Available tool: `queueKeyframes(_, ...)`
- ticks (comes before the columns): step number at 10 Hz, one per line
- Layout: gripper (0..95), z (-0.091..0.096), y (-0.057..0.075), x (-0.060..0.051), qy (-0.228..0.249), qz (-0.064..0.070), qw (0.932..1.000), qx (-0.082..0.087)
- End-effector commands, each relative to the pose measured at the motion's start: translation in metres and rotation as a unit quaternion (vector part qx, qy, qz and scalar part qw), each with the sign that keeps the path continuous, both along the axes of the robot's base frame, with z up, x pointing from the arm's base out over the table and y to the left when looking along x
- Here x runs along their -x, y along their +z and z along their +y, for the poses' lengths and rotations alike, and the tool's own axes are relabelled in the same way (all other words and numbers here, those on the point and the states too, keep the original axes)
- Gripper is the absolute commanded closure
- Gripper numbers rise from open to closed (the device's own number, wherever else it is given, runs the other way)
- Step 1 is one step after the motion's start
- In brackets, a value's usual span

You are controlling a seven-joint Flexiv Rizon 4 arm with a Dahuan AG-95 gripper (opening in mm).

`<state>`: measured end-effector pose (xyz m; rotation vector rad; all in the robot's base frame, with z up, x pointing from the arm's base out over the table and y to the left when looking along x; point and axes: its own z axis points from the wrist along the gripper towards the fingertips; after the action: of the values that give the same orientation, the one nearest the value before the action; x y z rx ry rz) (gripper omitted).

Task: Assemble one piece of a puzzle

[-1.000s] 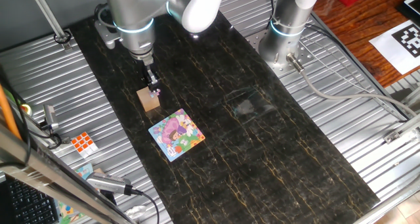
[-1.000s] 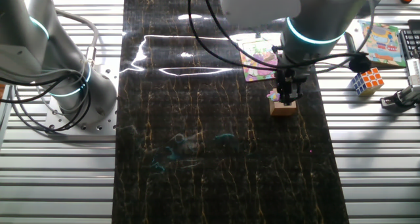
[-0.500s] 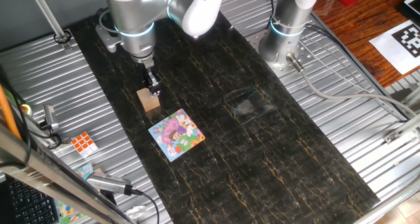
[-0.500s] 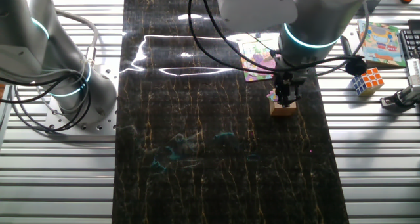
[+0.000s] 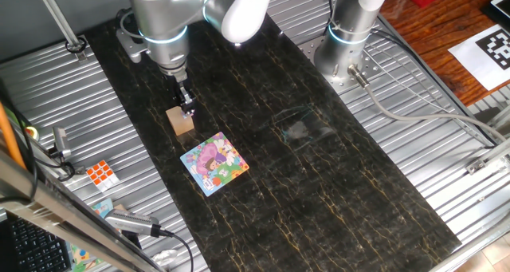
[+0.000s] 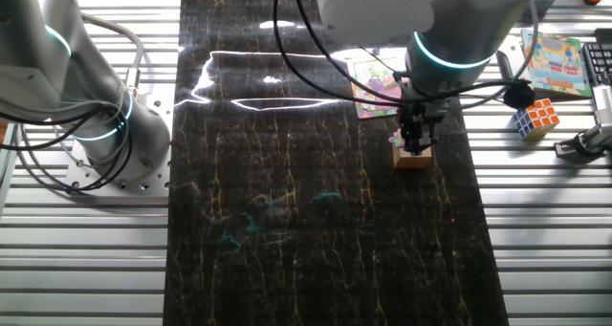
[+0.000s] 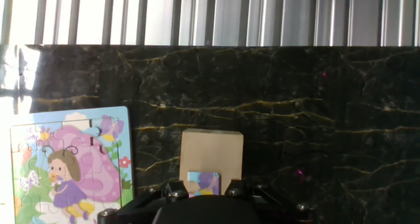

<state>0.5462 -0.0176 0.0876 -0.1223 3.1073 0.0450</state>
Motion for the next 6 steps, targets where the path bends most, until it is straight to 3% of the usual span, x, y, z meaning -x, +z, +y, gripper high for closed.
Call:
queueKeyframes(1,57.0,-0.0008,0.0108,-0.0017,-0.004,0.004,1.0,0.0)
queueKeyframes(6,57.0,-0.001,0.0126,-0.0017,-0.03,0.007,0.9995,-0.009)
